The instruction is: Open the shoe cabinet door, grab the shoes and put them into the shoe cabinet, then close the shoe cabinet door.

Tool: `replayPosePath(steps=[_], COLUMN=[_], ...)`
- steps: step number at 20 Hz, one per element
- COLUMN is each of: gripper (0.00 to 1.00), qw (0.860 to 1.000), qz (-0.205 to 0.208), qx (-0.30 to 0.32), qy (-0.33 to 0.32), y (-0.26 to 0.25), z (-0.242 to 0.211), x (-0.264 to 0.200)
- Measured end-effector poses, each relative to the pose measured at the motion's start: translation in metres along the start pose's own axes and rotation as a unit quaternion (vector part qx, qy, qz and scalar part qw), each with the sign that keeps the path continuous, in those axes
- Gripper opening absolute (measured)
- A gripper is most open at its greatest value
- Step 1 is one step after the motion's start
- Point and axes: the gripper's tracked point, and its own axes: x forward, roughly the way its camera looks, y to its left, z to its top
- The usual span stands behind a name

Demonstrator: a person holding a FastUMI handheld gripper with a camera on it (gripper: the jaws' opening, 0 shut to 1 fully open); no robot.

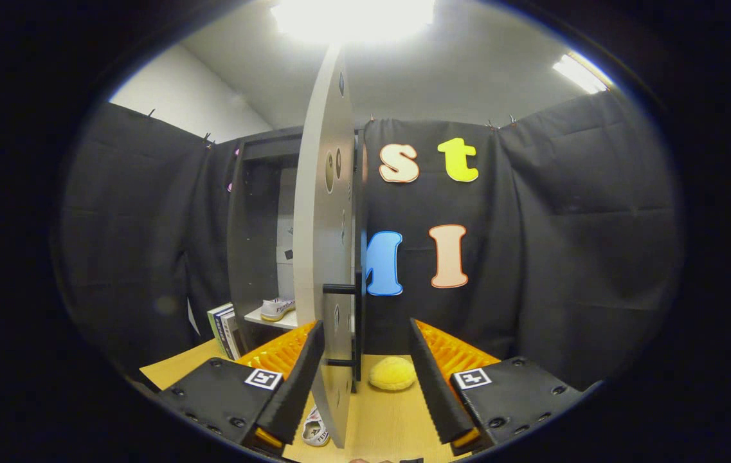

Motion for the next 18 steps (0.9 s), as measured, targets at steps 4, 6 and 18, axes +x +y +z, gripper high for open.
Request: replayPosePath(steps=[4, 6, 18], gripper=[0.91, 0.91, 0.91], qw=[0.999, 0.999, 0.984], qz=[0.028, 0.032, 0.168], qx=[0.031, 0.008, 0.024], qy=[0.023, 0.016, 0.055], y=[0.032, 0.043, 0.201], z=[-0.012, -0.011, -0.06], x=[-0.026, -0.032, -0.001])
